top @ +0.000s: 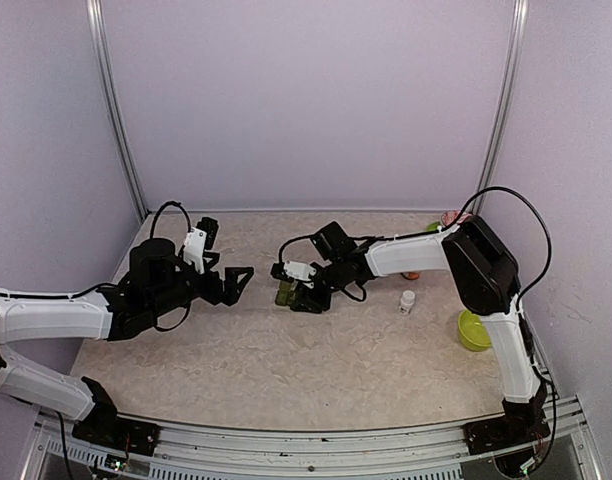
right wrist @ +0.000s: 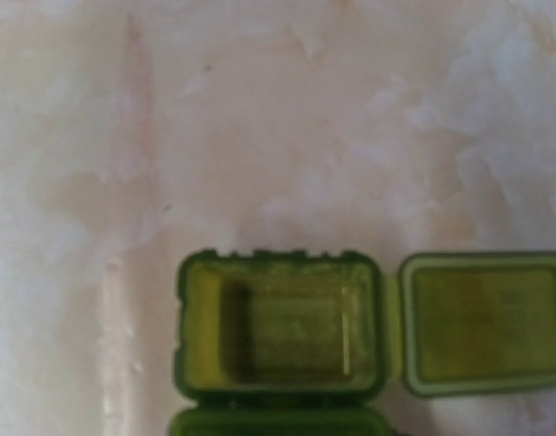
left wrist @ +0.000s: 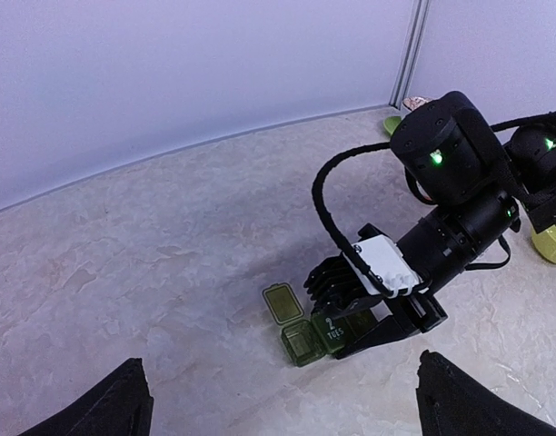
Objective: Sort the pills into containers
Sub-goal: Place the pill container at the center of the board, then adjust the pill container at the center of the board, then pick up the pill bottle from the center of the board, then place the pill bottle at the center of the board, then pick up the pill bottle from the center of the board.
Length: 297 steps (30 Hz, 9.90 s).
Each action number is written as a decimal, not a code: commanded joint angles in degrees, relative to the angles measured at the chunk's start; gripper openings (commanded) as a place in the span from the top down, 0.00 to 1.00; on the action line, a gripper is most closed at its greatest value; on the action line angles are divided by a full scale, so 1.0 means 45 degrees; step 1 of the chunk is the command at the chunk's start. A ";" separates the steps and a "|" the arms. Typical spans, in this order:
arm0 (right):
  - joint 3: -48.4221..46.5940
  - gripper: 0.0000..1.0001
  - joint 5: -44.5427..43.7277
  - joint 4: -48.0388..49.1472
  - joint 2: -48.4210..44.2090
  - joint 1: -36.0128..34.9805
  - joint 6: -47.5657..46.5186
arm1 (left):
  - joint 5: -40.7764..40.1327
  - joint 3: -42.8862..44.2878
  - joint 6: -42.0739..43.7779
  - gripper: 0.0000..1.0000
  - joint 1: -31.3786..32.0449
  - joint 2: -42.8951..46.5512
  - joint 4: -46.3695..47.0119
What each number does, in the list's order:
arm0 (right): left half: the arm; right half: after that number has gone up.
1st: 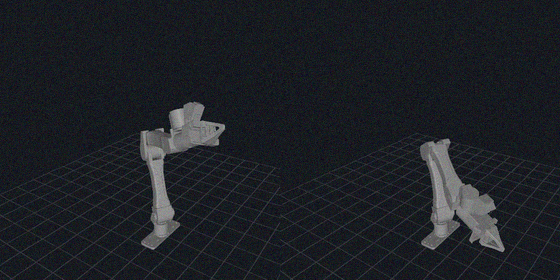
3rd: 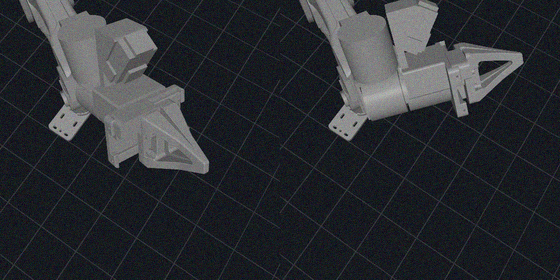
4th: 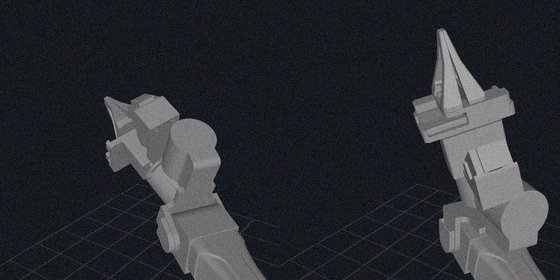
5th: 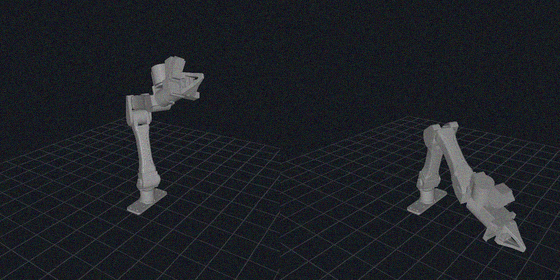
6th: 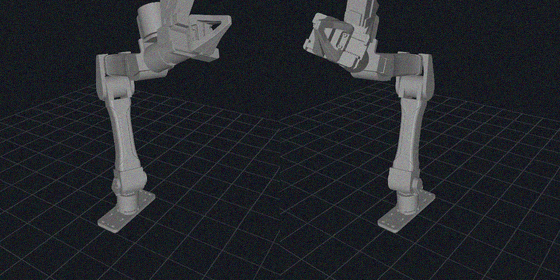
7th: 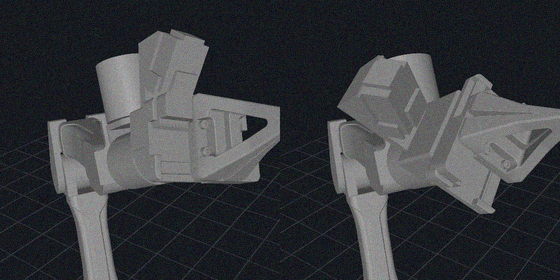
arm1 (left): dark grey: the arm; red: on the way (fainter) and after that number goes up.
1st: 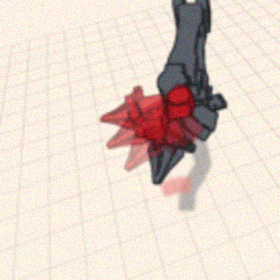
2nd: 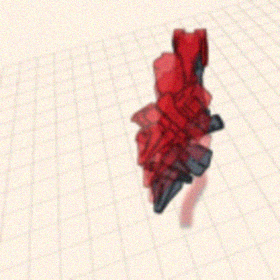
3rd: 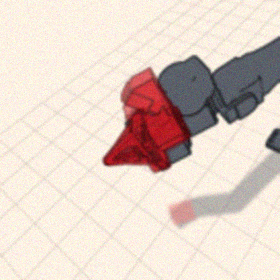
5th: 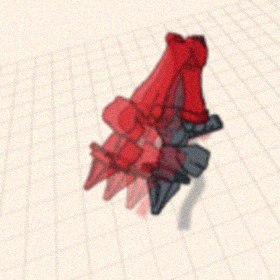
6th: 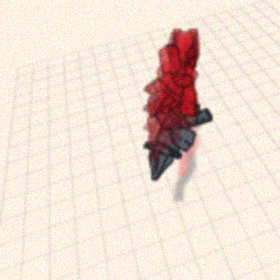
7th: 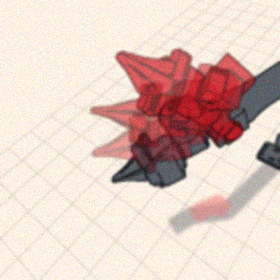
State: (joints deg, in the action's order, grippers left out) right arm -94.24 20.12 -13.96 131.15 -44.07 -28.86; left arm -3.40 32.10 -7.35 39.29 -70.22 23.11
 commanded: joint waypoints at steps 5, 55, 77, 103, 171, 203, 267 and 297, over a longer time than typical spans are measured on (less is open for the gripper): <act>-0.0280 0.37 -0.0260 -0.0400 0.0138 0.0088 -0.0025 | 0.0083 -0.0206 -0.0150 0.01 -0.0068 -0.0013 0.0403; -0.0841 0.00 -0.6136 0.0382 0.0211 0.0987 0.2759 | 0.0428 -0.0288 -0.0245 0.01 0.0198 -0.0327 0.0932; 0.6016 0.02 -0.6708 0.2469 -0.7235 0.1005 0.6675 | -0.1044 0.1864 0.0463 0.01 0.2074 -0.1891 0.0322; 1.1942 0.10 -0.6615 0.3788 -1.0759 0.3173 1.0135 | -0.1141 0.1871 0.0189 0.01 0.2344 -0.2323 0.0139; 0.8539 0.69 -0.4237 0.4014 -0.5950 -0.0726 0.6855 | -0.3480 0.2283 -0.0586 0.01 0.1949 -0.2158 -0.0890; 1.2383 0.00 -0.6070 0.3624 -1.2679 0.1111 0.7919 | 0.2991 0.7071 0.3539 0.01 0.2722 -0.6263 -0.3599; 1.3305 0.03 -0.5389 0.4900 -1.2900 0.1962 0.8465 | 0.3685 1.1771 0.5002 0.62 0.2911 -1.1749 -0.6030; 1.5013 0.02 0.1988 0.8536 -1.5178 0.1962 0.7902 | 0.6654 0.8285 0.4357 0.88 0.2930 -0.7243 -0.2418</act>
State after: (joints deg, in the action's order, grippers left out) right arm -28.99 17.67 15.97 66.26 -35.66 6.11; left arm 20.62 72.58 14.13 52.16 -108.49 3.90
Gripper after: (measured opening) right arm 0.981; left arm 0.273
